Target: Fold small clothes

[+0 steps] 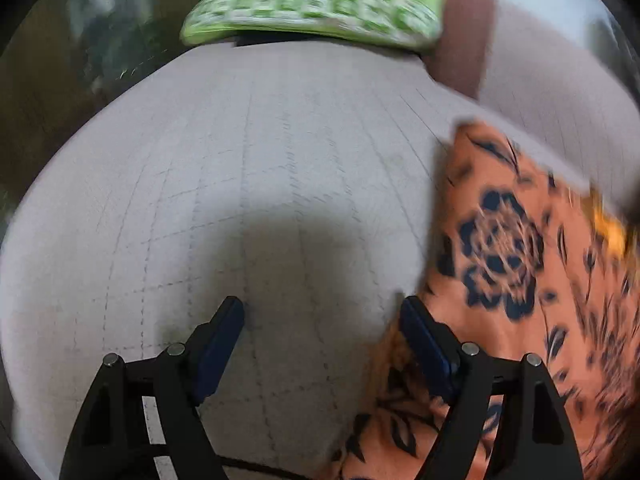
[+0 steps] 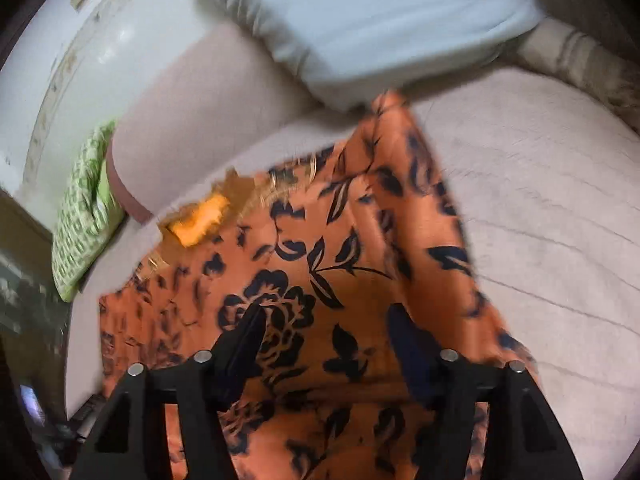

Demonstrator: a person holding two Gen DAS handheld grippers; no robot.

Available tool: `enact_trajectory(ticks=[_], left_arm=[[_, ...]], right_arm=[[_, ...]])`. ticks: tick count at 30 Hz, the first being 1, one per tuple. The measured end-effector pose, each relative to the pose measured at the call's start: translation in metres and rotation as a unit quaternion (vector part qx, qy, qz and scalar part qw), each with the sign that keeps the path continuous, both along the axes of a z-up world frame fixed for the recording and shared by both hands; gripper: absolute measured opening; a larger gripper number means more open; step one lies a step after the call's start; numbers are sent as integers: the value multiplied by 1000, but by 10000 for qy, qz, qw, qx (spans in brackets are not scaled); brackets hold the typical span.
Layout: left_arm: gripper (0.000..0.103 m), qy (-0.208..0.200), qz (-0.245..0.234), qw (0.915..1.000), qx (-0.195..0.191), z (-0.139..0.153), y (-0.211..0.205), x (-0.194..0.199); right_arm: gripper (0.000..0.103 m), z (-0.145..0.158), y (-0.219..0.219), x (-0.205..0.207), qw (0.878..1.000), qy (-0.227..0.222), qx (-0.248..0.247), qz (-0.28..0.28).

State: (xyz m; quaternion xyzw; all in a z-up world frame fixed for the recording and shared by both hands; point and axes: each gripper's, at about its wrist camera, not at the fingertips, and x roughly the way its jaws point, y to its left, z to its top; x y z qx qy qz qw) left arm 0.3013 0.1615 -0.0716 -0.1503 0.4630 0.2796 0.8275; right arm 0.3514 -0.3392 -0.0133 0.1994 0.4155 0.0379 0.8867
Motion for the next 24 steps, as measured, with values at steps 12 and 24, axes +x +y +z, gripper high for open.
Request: enact_trajectory(ticks=[12,24], left_arm=[[81,-1054,-1013,9889,-269,84,-23,-126],[86,-644,-1495,9852,-539,53,-46,-216]], right_arm=[[78,42,-55,-182,9970,175,-641,400],[78,24,-87,-185,9943,141,907,547]])
